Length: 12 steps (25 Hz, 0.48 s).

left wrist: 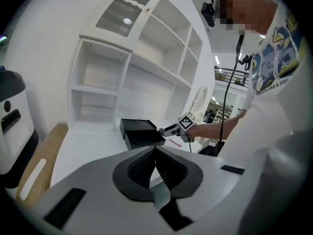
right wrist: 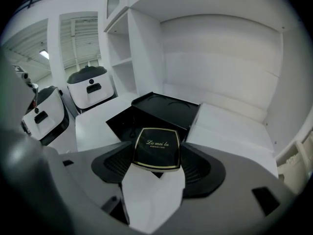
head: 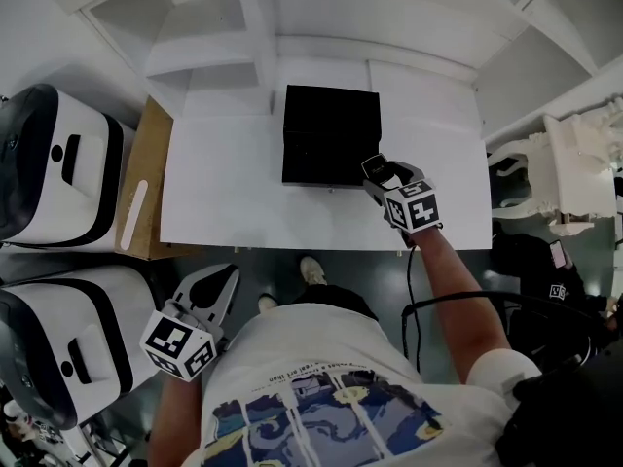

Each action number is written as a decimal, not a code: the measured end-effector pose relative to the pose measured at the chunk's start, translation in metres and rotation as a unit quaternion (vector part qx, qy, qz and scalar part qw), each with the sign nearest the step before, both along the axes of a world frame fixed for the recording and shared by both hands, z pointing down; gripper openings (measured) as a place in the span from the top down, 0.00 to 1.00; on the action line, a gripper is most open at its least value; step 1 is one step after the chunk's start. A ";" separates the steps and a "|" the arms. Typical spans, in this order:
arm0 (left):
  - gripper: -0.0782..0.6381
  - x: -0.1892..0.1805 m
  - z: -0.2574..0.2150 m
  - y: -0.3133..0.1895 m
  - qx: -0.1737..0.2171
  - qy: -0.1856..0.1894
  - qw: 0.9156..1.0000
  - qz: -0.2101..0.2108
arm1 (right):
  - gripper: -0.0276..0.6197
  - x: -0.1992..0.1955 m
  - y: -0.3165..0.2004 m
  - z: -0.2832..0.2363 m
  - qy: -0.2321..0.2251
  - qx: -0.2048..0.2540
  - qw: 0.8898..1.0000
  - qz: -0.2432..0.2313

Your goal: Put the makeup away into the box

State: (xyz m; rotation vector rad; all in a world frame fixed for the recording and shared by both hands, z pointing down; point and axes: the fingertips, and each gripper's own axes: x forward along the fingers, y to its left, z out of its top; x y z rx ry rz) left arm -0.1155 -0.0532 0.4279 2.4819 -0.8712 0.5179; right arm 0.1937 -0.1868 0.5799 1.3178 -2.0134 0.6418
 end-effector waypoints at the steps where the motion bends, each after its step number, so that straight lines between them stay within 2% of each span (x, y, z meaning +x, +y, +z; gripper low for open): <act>1: 0.87 -0.003 0.000 0.000 0.000 -0.001 1.000 -0.006 | 0.46 -0.008 -0.005 0.001 0.000 -0.003 1.000 -0.014; 6: 0.87 -0.017 0.000 0.003 0.002 -0.003 0.999 -0.036 | 0.46 -0.042 -0.026 0.013 0.010 -0.028 0.996 -0.080; 12: 0.87 -0.033 0.000 0.007 0.000 -0.001 0.997 -0.080 | 0.46 -0.071 -0.043 0.034 0.025 -0.070 0.988 -0.139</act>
